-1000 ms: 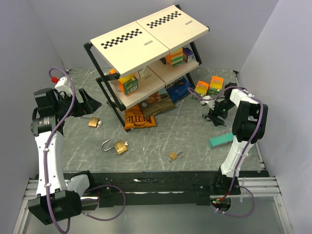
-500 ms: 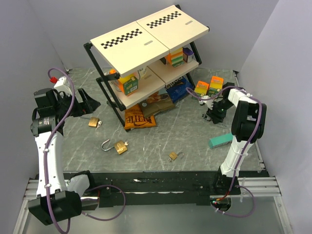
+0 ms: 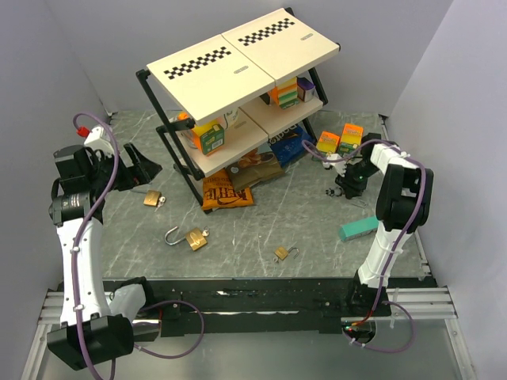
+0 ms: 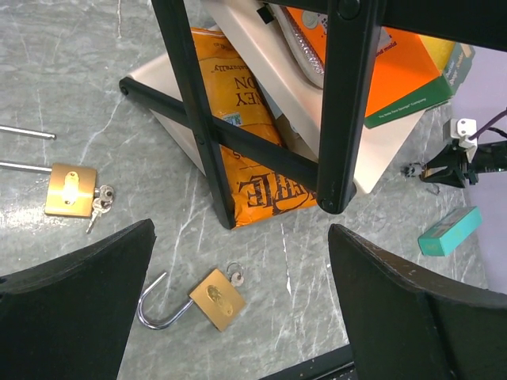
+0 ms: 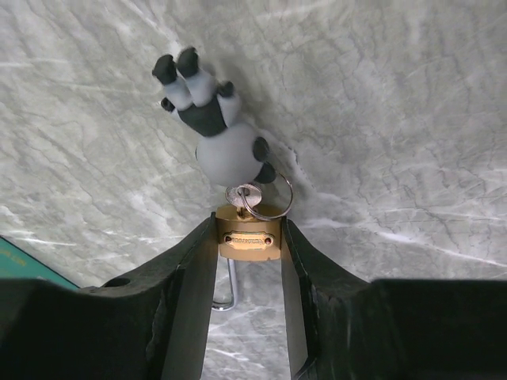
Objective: Lock with the key
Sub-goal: Pick up the lock from the center of the board.
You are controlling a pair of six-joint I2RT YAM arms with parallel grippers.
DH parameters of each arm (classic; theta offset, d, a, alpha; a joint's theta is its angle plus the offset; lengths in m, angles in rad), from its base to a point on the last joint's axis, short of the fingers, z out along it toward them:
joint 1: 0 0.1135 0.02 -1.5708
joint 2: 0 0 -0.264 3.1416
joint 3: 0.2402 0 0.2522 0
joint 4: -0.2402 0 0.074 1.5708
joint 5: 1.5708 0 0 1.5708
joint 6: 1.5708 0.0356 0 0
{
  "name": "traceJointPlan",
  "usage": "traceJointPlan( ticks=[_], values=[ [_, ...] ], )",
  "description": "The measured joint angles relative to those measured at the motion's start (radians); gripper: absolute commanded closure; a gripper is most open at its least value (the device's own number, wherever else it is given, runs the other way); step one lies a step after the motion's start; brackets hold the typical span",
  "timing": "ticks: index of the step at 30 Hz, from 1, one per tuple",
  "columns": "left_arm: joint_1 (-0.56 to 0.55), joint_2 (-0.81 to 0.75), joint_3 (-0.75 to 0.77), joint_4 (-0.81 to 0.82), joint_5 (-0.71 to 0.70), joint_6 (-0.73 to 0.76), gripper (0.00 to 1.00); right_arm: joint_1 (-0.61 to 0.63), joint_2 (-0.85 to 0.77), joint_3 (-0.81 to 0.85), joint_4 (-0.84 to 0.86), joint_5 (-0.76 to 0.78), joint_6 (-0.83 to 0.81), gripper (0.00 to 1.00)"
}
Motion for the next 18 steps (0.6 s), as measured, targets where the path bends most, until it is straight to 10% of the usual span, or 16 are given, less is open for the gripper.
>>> traceJointPlan(
  ticks=[18],
  values=[
    [0.000, -0.076, 0.000, 0.000, 0.015, -0.029, 0.04, 0.001, -0.122, 0.081, -0.144, -0.193, 0.143, 1.00]
  ],
)
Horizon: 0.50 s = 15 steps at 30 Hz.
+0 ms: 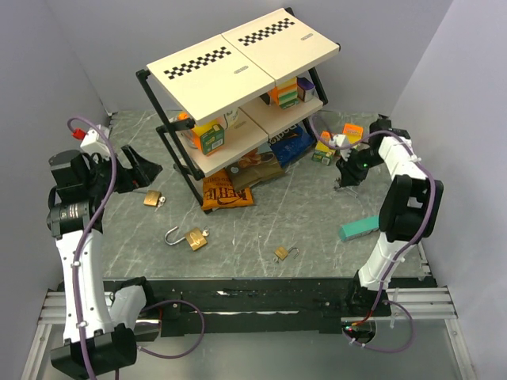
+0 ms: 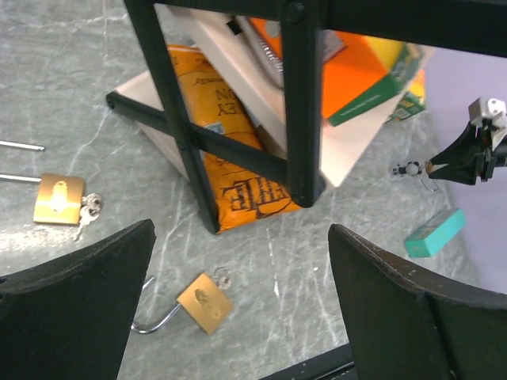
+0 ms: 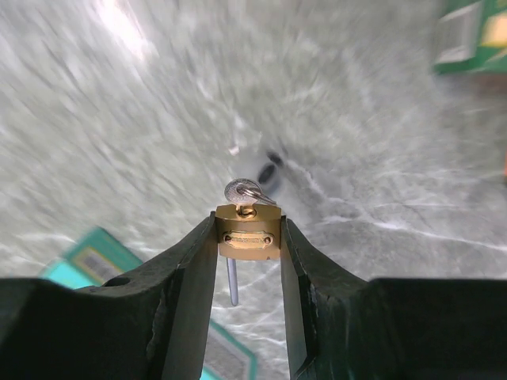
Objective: Lock with the key
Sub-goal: Pick up the lock from the center of the board.
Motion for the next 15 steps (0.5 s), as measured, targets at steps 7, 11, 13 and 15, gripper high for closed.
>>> traceJointPlan(
  ticks=[7, 11, 13, 15],
  values=[
    [0.000, -0.076, 0.011, 0.031, 0.015, -0.039, 0.03, 0.000, -0.119, 0.050, -0.022, -0.136, 0.232, 1.00],
    [0.000, -0.093, 0.060, 0.036, 0.054, -0.056, 0.03, -0.002, -0.203, 0.016, -0.004, -0.220, 0.396, 1.00],
    [0.000, -0.097, 0.085, 0.037, 0.084, -0.058, 0.03, -0.004, -0.257, -0.041, 0.023, -0.264, 0.488, 1.00],
    [0.000, -0.100, 0.103, 0.035, 0.108, -0.055, 0.02, -0.004, -0.317, -0.111, 0.045, -0.302, 0.576, 1.00]
  ],
)
